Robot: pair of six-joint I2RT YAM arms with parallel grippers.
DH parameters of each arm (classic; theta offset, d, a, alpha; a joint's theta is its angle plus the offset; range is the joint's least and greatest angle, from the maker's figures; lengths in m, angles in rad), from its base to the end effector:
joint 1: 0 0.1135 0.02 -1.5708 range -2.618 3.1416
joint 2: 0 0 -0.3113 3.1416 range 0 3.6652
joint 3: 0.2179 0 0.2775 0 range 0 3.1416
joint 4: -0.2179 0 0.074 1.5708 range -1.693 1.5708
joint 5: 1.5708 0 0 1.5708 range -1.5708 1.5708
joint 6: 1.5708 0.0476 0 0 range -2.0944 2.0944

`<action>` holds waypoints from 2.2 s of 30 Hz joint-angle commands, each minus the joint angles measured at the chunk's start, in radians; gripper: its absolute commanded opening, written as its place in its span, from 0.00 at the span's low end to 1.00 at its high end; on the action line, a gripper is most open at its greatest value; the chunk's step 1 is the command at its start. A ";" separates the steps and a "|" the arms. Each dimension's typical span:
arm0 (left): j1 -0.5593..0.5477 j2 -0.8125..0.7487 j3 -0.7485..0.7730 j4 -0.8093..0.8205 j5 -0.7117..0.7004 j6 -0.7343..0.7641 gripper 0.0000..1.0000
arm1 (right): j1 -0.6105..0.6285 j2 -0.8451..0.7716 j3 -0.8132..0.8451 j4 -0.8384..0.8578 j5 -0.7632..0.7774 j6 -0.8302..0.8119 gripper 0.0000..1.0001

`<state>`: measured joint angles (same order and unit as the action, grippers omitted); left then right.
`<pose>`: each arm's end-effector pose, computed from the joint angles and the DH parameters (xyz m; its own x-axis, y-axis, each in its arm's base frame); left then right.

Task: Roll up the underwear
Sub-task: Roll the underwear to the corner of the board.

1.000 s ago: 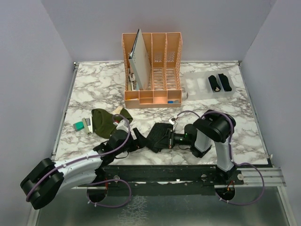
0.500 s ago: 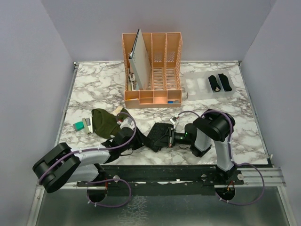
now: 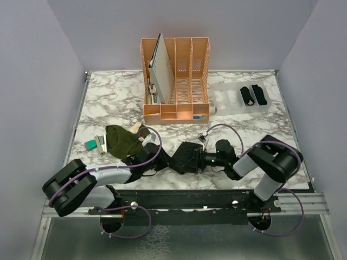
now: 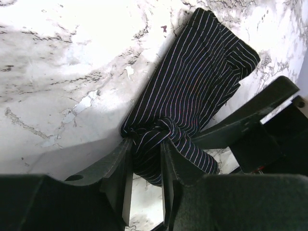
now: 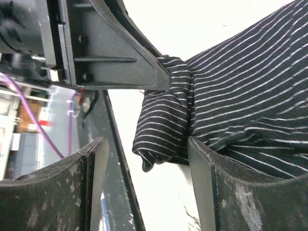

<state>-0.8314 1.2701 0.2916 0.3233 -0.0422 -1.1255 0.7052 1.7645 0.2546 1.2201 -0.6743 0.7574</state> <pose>0.1532 -0.1651 0.1455 -0.8227 -0.4360 -0.3647 -0.0623 0.7069 -0.7045 0.1809 0.1930 0.1204 -0.8190 0.0076 -0.5737 -0.5495 0.2777 0.7880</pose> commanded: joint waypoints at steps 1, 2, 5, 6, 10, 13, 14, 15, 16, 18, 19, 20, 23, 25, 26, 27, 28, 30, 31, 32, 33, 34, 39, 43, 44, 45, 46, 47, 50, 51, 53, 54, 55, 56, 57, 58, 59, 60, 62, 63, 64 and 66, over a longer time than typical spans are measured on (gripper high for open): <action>-0.004 0.018 0.011 -0.206 -0.015 0.026 0.30 | 0.002 -0.175 0.018 -0.491 0.122 -0.292 0.70; -0.004 0.015 0.017 -0.215 -0.015 0.026 0.30 | 0.002 -0.218 0.024 -0.555 0.154 -0.326 0.70; -0.005 0.014 0.040 -0.240 -0.010 0.030 0.30 | 0.006 -0.355 0.049 -0.752 0.287 -0.440 0.71; -0.004 0.014 0.051 -0.247 -0.005 0.030 0.30 | 0.011 -0.403 0.054 -0.795 0.322 -0.470 0.71; -0.006 0.025 0.080 -0.275 0.010 0.021 0.28 | 0.100 -0.583 0.058 -0.819 0.441 -0.579 0.72; -0.008 0.036 0.108 -0.299 0.022 0.018 0.28 | 0.289 -0.653 0.088 -0.861 0.649 -0.757 0.71; -0.008 0.038 0.113 -0.301 0.025 0.016 0.28 | 0.347 -0.655 0.098 -0.860 0.719 -0.812 0.71; -0.009 0.040 0.119 -0.304 0.027 0.014 0.28 | 0.412 -0.646 0.107 -0.858 0.781 -0.852 0.71; -0.010 0.043 0.125 -0.308 0.028 0.013 0.28 | 0.459 -0.627 0.119 -0.855 0.835 -0.891 0.70; -0.010 0.049 0.136 -0.320 0.030 0.015 0.28 | 0.537 -0.568 0.146 -0.853 0.972 -0.957 0.68; -0.010 0.050 0.141 -0.322 0.031 0.015 0.28 | 0.570 -0.523 0.165 -0.855 1.023 -0.990 0.68; -0.010 0.053 0.143 -0.322 0.032 0.015 0.28 | 0.594 -0.487 0.180 -0.854 1.064 -1.019 0.67; -0.012 0.056 0.145 -0.322 0.037 0.010 0.28 | 0.649 -0.391 0.229 -0.839 1.122 -1.078 0.65; -0.013 0.056 0.149 -0.341 0.039 0.011 0.28 | 0.664 -0.339 0.253 -0.831 1.144 -1.093 0.64; -0.013 0.055 0.150 -0.348 0.040 0.013 0.28 | 0.672 -0.316 0.257 -0.817 1.163 -1.098 0.64; -0.013 0.052 0.153 -0.352 0.039 0.013 0.28 | 0.678 -0.300 0.259 -0.803 1.186 -1.107 0.64; -0.013 0.048 0.152 -0.356 0.038 0.013 0.28 | 0.686 -0.283 0.260 -0.795 1.214 -1.113 0.64; -0.012 0.039 0.147 -0.360 0.035 0.010 0.28 | 0.695 -0.266 0.263 -0.791 1.256 -1.121 0.63; -0.014 0.034 0.144 -0.360 0.033 0.008 0.28 | 0.697 -0.262 0.265 -0.794 1.262 -1.122 0.63; -0.012 0.031 0.141 -0.360 0.032 0.006 0.28 | 0.698 -0.260 0.265 -0.800 1.257 -1.122 0.63; -0.012 0.027 0.140 -0.360 0.031 0.007 0.28 | 0.698 -0.254 0.264 -0.803 1.256 -1.121 0.63; -0.013 0.025 0.139 -0.361 0.031 0.008 0.28 | 0.698 -0.248 0.262 -0.807 1.259 -1.114 0.63; -0.012 0.022 0.137 -0.364 0.030 0.008 0.28 | 0.700 -0.222 0.253 -0.813 1.220 -1.047 0.55; -0.013 0.019 0.142 -0.365 0.030 0.006 0.28 | 0.712 -0.175 0.259 -0.802 1.234 -0.987 0.46; -0.013 0.017 0.143 -0.367 0.029 0.006 0.28 | 0.714 -0.162 0.259 -0.799 1.242 -0.975 0.41; -0.013 0.014 0.144 -0.373 0.030 0.005 0.28 | 0.714 -0.154 0.256 -0.792 1.248 -0.963 0.35; -0.013 0.009 0.145 -0.378 0.028 0.004 0.28 | 0.714 -0.151 0.248 -0.781 1.252 -0.949 0.27; -0.013 0.001 0.145 -0.385 0.024 0.002 0.28 | 0.714 -0.151 0.238 -0.767 1.243 -0.934 0.20; -0.013 -0.032 0.138 -0.406 0.006 -0.010 0.36 | 0.713 -0.173 0.173 -0.683 1.198 -0.880 0.08; -0.012 -0.043 0.135 -0.408 0.002 -0.011 0.39 | 0.709 -0.188 0.148 -0.650 1.165 -0.858 0.05; -0.012 -0.068 0.130 -0.412 -0.004 -0.013 0.53 | 0.691 -0.213 0.102 -0.593 1.076 -0.804 0.03; -0.012 -0.082 0.126 -0.411 -0.004 -0.017 0.60 | 0.681 -0.223 0.077 -0.556 1.035 -0.775 0.03; -0.011 -0.094 0.119 -0.406 -0.002 -0.019 0.66 | 0.671 -0.229 0.053 -0.516 0.997 -0.746 0.03; -0.011 -0.104 0.111 -0.396 0.001 -0.023 0.71 | 0.658 -0.232 0.032 -0.477 0.960 -0.706 0.03; -0.011 -0.115 0.101 -0.384 0.004 -0.027 0.75 | 0.641 -0.231 0.013 -0.441 0.922 -0.678 0.03; -0.011 -0.126 0.089 -0.366 0.011 -0.031 0.77 | 0.628 -0.229 -0.001 -0.414 0.893 -0.651 0.03; -0.011 -0.139 0.076 -0.346 0.019 -0.036 0.79 | 0.612 -0.224 -0.013 -0.377 0.864 -0.625 0.03; -0.011 -0.150 0.061 -0.328 0.023 -0.040 0.81 | 0.591 -0.218 -0.026 -0.344 0.817 -0.603 0.03; -0.011 -0.168 0.036 -0.282 0.032 -0.044 0.83 | 0.543 -0.201 -0.053 -0.259 0.724 -0.551 0.03; -0.011 -0.177 0.023 -0.265 0.038 -0.043 0.84 | 0.517 -0.189 -0.069 -0.212 0.672 -0.520 0.03; -0.011 -0.185 0.013 -0.256 0.040 -0.048 0.84 | 0.487 -0.174 -0.082 -0.175 0.625 -0.489 0.03; -0.013 -0.200 -0.005 -0.240 0.042 -0.058 0.85 | 0.444 -0.144 -0.105 -0.104 0.567 -0.445 0.03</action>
<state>-0.8391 1.0931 0.3347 0.0433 -0.0235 -1.1641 1.2133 1.5478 0.2150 1.0073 0.1436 0.1455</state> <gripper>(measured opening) 0.839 0.178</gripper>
